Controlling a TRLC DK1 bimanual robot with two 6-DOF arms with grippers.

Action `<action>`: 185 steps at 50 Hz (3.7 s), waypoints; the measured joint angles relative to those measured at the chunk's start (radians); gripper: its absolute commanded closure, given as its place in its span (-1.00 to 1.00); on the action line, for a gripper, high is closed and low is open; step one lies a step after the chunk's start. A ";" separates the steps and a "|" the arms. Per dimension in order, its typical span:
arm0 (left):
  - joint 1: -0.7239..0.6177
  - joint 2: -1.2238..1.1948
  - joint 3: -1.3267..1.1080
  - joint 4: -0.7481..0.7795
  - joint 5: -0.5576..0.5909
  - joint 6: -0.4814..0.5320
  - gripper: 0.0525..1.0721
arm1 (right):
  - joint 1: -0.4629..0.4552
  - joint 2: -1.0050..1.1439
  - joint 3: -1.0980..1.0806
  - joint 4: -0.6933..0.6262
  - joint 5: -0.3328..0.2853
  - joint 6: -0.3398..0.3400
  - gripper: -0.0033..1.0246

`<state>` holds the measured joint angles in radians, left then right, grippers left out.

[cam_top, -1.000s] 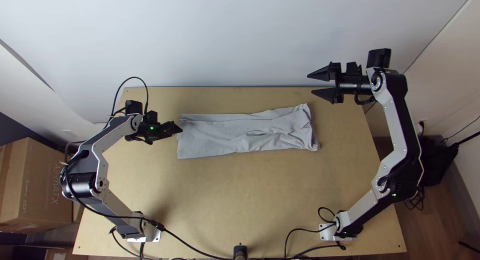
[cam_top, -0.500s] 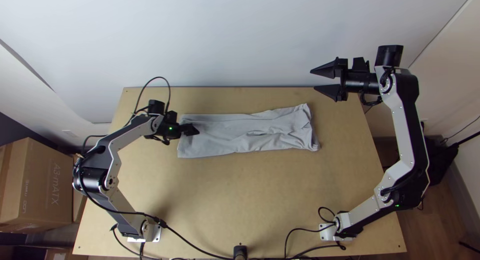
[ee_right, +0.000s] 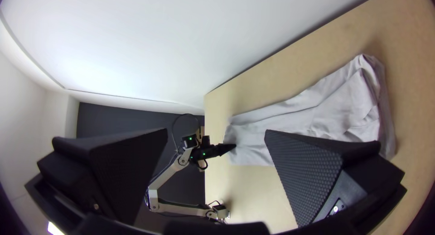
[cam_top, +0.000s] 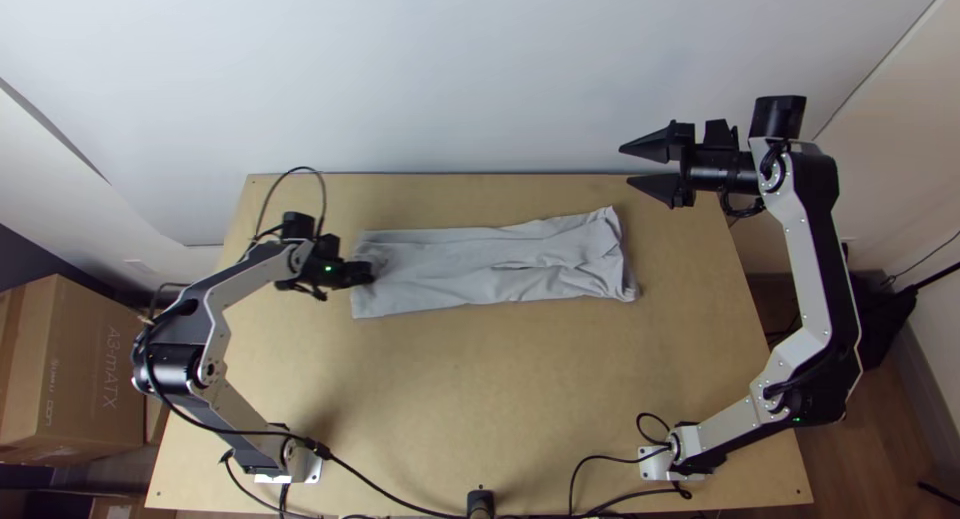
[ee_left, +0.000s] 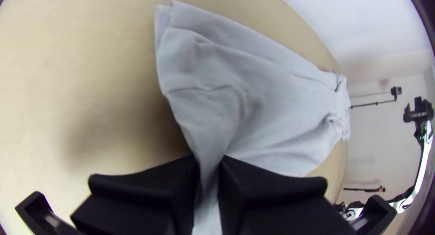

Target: Fold the t-shirt

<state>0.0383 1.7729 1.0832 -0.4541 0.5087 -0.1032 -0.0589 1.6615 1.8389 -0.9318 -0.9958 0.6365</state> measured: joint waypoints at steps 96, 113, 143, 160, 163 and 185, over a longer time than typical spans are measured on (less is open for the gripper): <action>-0.656 0.043 0.734 -0.607 -1.195 0.229 0.95 | -0.093 -0.291 -0.433 -0.002 0.170 -0.205 -0.92; -0.793 0.351 1.128 -0.789 -1.236 0.157 0.95 | -0.122 -0.334 -0.494 -0.002 0.170 -0.228 -0.92; -0.950 0.600 1.202 -0.514 -1.247 0.137 -0.44 | -0.141 -0.383 -0.736 0.062 0.173 -0.253 -0.92; -1.021 0.554 1.217 -0.179 -1.247 0.241 -0.92 | -0.112 -0.314 -0.830 0.174 0.220 -0.253 -0.92; -1.025 0.527 1.217 -0.179 -1.247 0.249 -0.92 | -0.084 -0.274 -0.823 0.186 0.223 -0.253 -0.92; -0.836 0.132 1.217 -0.179 -1.247 0.256 -0.92 | 0.358 0.003 -0.531 0.260 0.513 -0.219 -0.92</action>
<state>-0.7975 1.9049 2.3001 -0.6327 -0.7387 0.1532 0.2989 1.6650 1.3075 -0.6716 -0.4824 0.4175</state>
